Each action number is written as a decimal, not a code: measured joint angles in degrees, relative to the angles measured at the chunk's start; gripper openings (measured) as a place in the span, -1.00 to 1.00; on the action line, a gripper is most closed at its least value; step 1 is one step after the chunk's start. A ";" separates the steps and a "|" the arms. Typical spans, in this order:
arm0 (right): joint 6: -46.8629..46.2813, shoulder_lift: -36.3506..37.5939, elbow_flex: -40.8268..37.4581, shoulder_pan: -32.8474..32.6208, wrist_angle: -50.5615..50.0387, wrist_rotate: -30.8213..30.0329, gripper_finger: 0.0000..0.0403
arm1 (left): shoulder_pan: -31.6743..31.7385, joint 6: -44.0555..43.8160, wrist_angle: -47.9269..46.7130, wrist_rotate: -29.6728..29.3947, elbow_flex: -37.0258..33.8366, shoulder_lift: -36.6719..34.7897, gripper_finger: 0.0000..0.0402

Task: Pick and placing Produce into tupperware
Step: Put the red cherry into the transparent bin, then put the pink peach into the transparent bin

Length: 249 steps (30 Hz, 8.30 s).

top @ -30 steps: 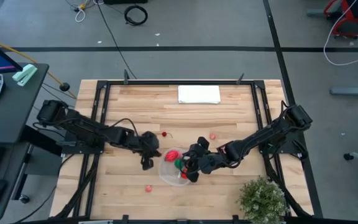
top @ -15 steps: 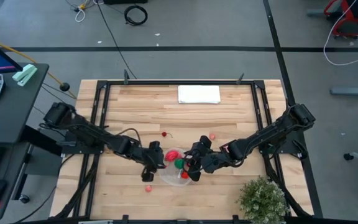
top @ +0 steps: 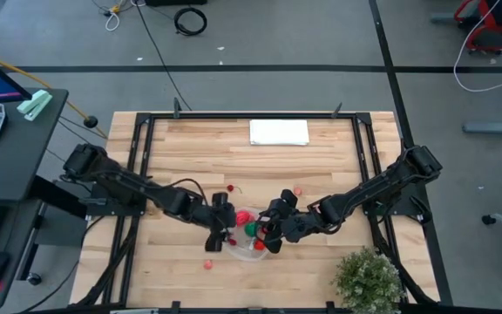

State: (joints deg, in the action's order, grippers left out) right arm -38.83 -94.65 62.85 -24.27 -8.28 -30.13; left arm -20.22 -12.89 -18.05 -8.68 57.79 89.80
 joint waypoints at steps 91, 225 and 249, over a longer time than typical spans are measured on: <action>-1.33 0.00 0.00 0.94 -2.37 -0.28 -0.35 | 2.10 2.84 15.24 4.94 -14.87 -9.43 -0.71; -12.18 -0.37 -4.57 5.22 -2.12 5.62 -0.58 | 7.21 5.71 9.24 -4.19 -2.68 -7.83 -0.14; 2.82 -7.50 -4.61 4.05 10.85 6.41 -0.11 | 10.46 6.52 6.14 -9.31 -2.63 -10.03 -0.18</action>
State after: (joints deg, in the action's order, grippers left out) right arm -36.01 -102.15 58.24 -20.22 2.58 -23.72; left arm -9.76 -6.37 -11.91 -17.99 55.16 79.77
